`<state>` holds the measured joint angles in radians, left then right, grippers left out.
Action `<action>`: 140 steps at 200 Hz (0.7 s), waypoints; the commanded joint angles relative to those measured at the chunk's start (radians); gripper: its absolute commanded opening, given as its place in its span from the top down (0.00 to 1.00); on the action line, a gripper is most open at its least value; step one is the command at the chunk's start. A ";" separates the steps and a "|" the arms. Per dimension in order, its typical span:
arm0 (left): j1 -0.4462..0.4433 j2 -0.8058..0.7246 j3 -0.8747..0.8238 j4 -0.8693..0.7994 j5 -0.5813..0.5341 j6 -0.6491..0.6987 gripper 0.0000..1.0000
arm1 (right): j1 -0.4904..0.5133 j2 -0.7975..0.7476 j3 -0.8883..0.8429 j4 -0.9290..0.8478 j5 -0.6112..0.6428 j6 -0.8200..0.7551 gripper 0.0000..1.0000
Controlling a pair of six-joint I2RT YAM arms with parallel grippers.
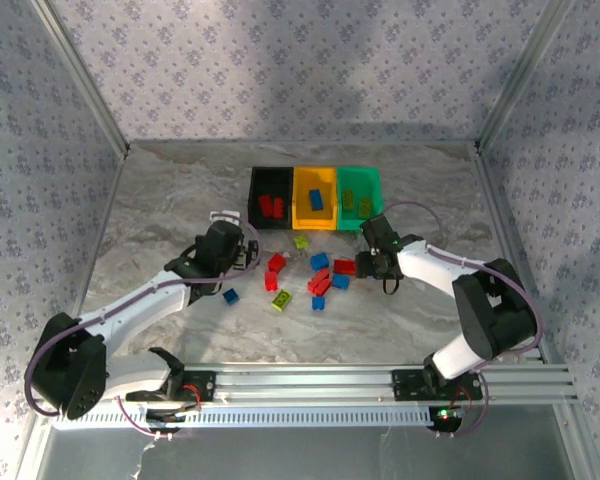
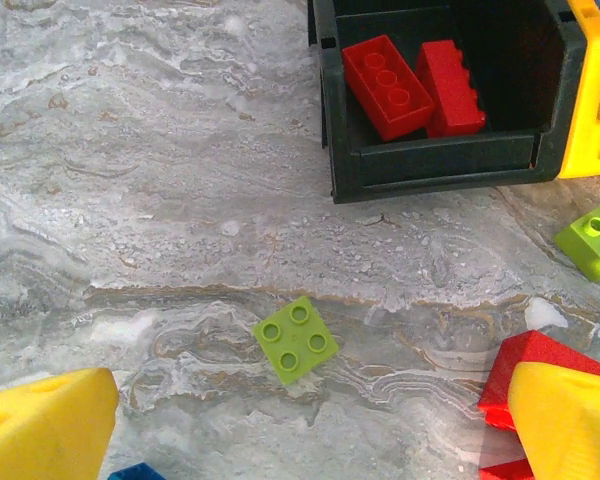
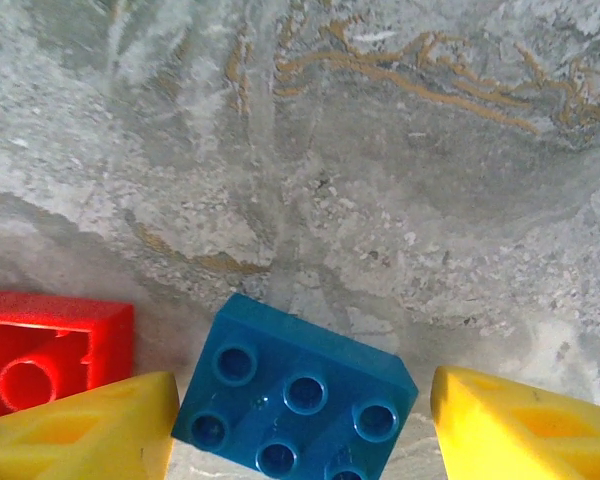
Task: Sort the legos into containers by color
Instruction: Pick up the lego from the center of the table.
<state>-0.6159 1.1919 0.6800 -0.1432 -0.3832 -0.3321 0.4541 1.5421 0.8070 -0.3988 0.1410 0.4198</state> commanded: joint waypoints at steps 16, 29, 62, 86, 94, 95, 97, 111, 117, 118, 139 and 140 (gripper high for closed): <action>0.023 -0.045 -0.034 0.039 0.002 0.016 0.00 | 0.013 0.062 0.047 -0.051 -0.037 0.035 0.32; 0.028 -0.055 -0.034 0.036 0.012 0.018 0.00 | 0.029 0.065 0.056 -0.055 -0.016 0.040 0.40; 0.034 -0.076 -0.047 0.042 0.028 0.012 0.00 | 0.058 0.044 0.097 -0.109 0.044 0.039 0.52; 0.038 -0.065 -0.044 0.044 0.054 0.004 0.00 | 0.089 0.015 0.171 -0.171 0.102 0.015 0.52; 0.040 -0.060 -0.040 0.041 0.062 0.004 0.00 | 0.094 0.013 0.202 -0.184 0.106 0.005 0.52; 0.040 -0.059 -0.040 0.040 0.062 0.004 0.00 | 0.095 0.015 0.205 -0.185 0.106 0.003 0.51; 0.040 -0.059 -0.039 0.039 0.061 0.004 0.00 | 0.096 0.016 0.213 -0.187 0.105 0.002 0.51; 0.046 -0.050 -0.034 0.032 0.057 0.001 0.00 | 0.104 0.035 0.275 -0.193 0.085 -0.017 0.51; 0.049 -0.048 -0.033 0.028 0.058 -0.002 0.00 | 0.109 0.048 0.304 -0.193 0.082 -0.025 0.52; 0.050 -0.047 -0.033 0.028 0.059 -0.002 0.00 | 0.110 0.051 0.306 -0.193 0.081 -0.026 0.51; 0.058 -0.042 -0.034 0.028 0.065 -0.007 0.00 | 0.121 0.126 0.428 -0.191 0.060 -0.060 0.51; 0.058 -0.042 -0.034 0.028 0.065 -0.007 0.00 | 0.121 0.130 0.433 -0.191 0.058 -0.061 0.51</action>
<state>-0.5682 1.1416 0.6315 -0.1230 -0.3351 -0.3309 0.5602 1.5993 1.1072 -0.5552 0.1989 0.4099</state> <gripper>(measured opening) 0.994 0.505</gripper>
